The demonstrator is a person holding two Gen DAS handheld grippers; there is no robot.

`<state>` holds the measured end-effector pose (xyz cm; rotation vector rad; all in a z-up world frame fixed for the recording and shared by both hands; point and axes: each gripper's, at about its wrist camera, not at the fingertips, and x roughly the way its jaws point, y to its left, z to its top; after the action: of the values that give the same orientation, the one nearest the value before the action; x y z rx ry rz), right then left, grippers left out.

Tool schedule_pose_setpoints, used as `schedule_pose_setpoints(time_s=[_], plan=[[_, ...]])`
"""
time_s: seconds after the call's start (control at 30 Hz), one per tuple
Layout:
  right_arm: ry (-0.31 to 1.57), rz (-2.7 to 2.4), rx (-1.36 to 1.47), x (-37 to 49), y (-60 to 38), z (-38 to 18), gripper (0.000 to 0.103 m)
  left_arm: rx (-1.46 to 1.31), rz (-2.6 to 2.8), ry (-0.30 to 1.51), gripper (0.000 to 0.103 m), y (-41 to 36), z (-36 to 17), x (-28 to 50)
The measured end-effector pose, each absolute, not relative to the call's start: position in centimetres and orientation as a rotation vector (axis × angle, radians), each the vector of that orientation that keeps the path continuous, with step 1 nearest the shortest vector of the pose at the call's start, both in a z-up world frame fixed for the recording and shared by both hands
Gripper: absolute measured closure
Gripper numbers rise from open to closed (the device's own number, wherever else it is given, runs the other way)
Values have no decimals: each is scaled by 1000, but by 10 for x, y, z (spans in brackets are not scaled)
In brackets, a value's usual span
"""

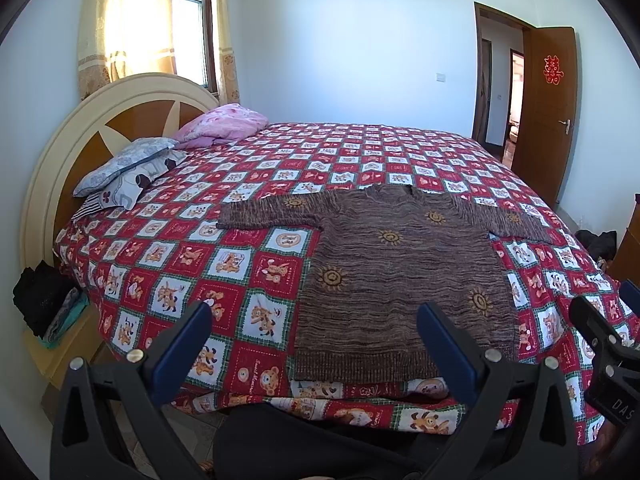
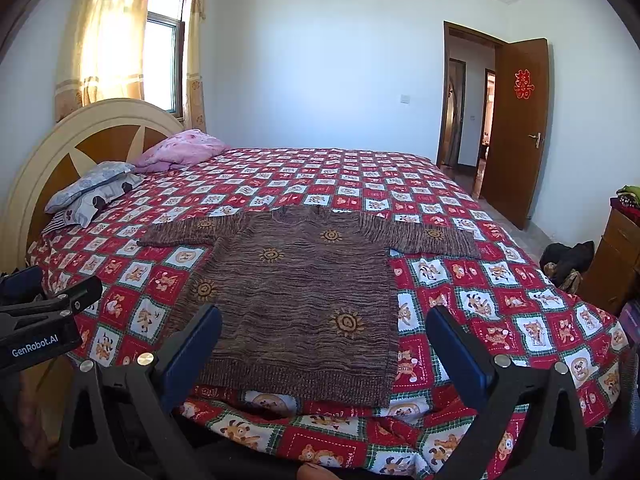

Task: Fold small clothes

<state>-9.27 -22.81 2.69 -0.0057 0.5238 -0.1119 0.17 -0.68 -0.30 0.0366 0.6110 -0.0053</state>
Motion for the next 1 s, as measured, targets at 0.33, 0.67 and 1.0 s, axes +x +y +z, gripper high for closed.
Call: schedule_pose_setpoints(time_s=[0.33, 0.67, 1.0], plan=[[537, -106, -2, -90, -228, 24, 1, 36, -4, 611, 0, -8, -4, 2], [542, -103, 2, -89, -229, 22, 1, 36, -4, 615, 0, -9, -5, 2], [547, -98, 5, -89, -228, 20, 1, 37, -5, 616, 0, -10, -6, 2]])
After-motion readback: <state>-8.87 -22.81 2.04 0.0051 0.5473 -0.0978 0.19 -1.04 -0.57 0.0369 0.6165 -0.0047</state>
